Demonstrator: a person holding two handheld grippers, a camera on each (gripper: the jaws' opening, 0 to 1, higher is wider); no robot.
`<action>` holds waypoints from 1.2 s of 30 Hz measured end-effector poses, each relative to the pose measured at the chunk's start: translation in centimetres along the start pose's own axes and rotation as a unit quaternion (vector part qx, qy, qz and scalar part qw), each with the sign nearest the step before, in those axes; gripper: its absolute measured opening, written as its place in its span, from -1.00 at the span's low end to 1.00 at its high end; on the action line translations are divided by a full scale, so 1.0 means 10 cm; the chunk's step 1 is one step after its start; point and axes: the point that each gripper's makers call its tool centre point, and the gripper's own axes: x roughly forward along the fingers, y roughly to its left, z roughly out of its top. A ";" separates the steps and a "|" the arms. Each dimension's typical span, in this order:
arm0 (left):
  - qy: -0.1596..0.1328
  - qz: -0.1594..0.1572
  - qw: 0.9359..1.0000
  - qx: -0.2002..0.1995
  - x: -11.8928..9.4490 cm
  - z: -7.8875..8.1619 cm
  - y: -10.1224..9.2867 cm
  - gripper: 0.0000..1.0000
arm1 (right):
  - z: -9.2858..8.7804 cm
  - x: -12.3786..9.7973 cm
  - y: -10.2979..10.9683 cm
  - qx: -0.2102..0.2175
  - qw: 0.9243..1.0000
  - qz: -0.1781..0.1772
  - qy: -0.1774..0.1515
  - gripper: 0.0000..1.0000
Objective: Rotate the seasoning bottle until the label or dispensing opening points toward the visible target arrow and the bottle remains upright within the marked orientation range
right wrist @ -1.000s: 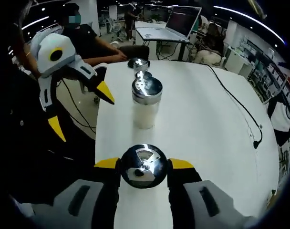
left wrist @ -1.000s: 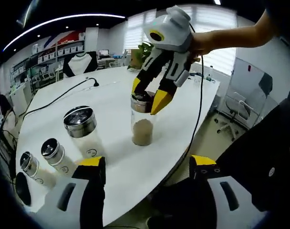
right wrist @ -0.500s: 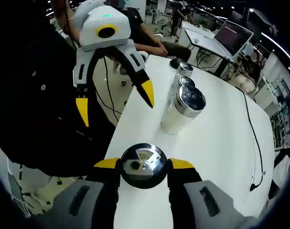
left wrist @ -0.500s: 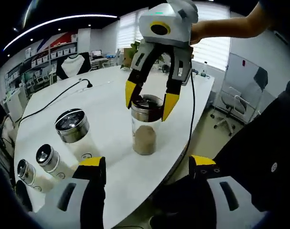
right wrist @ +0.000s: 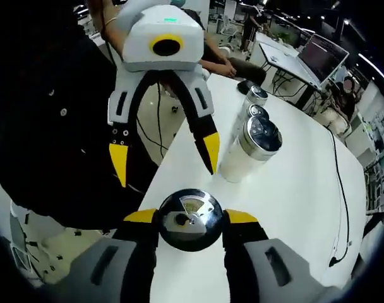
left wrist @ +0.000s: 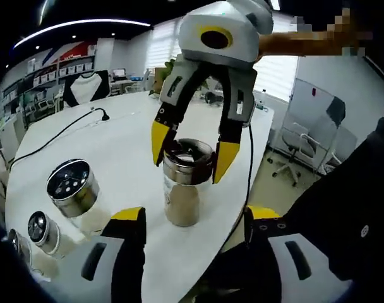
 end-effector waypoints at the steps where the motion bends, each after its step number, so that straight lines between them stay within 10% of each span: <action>1: 0.004 -0.003 1.000 0.002 0.04 0.00 0.00 0.33 | 0.00 0.00 0.00 -0.002 1.000 0.002 0.000 -0.25; 28: 0.029 -0.104 0.987 0.120 0.54 -0.11 0.01 -0.07 | 0.02 0.03 0.07 -0.049 0.998 0.043 -0.007 -0.24; 36: 0.002 -0.090 0.992 0.085 0.55 -0.10 0.04 -0.18 | 0.02 0.03 0.06 -0.033 0.999 0.031 -0.011 -0.24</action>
